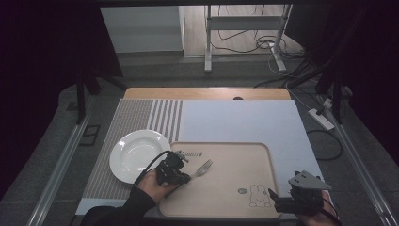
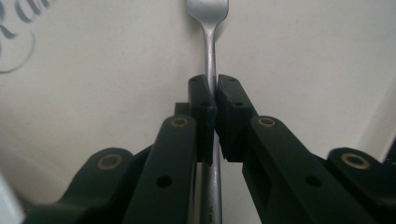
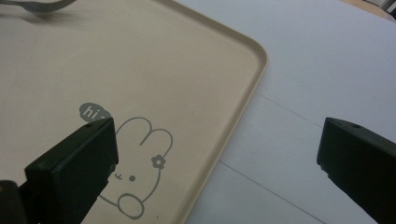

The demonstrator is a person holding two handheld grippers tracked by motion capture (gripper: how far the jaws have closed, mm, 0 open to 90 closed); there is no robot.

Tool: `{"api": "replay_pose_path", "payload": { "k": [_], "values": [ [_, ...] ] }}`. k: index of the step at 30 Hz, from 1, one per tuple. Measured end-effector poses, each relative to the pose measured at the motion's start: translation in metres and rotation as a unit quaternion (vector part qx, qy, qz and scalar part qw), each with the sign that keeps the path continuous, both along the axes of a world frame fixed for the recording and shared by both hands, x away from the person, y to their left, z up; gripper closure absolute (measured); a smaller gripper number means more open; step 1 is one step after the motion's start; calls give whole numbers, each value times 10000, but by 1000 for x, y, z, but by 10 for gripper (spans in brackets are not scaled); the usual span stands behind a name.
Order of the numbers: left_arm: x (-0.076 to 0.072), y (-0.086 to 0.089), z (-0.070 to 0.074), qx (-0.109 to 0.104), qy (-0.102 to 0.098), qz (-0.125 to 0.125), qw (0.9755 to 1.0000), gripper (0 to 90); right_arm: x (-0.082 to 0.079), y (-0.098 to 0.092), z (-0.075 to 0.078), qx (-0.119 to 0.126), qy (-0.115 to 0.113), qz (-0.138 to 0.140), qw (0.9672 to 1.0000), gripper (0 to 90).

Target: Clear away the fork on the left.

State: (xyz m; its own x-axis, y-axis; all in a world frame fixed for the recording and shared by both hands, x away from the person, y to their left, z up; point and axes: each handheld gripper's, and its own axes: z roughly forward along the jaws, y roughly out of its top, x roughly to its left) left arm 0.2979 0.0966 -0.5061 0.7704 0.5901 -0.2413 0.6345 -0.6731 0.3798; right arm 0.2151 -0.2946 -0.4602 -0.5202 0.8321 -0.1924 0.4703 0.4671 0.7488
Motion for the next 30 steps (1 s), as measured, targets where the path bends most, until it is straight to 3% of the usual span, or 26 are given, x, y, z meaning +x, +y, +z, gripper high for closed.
{"api": "replay_pose_path", "payload": {
  "k": [2, 7, 10, 14, 18, 30],
  "values": [
    [0, 0, -1, 34, 9, -71, 10000, 834, 0, 0, 0, -1, 0, 5, 10000, 0],
    [3, 4, 11, -387, -230, -10, 9990, 788, 0, 0, 0, -8, 14, 21, 10000, 0],
    [4, -1, 12, -440, -212, -145, 9987, 847, 0, 1, 0, -21, 30, 24, 10000, 0],
    [3, -16, 7, -256, -169, -374, 9988, 891, 0, 1, 0, -28, 30, 37, 10000, 0],
    [4, -23, 3, 92, -262, -475, 9985, 892, 0, 1, -1, -32, 35, 48, 10000, 0],
    [15, -1, -1, 263, -249, -16, 9993, 892, 0, 1, 0, -63, 54, 86, 9999, 0]
  ]
}}
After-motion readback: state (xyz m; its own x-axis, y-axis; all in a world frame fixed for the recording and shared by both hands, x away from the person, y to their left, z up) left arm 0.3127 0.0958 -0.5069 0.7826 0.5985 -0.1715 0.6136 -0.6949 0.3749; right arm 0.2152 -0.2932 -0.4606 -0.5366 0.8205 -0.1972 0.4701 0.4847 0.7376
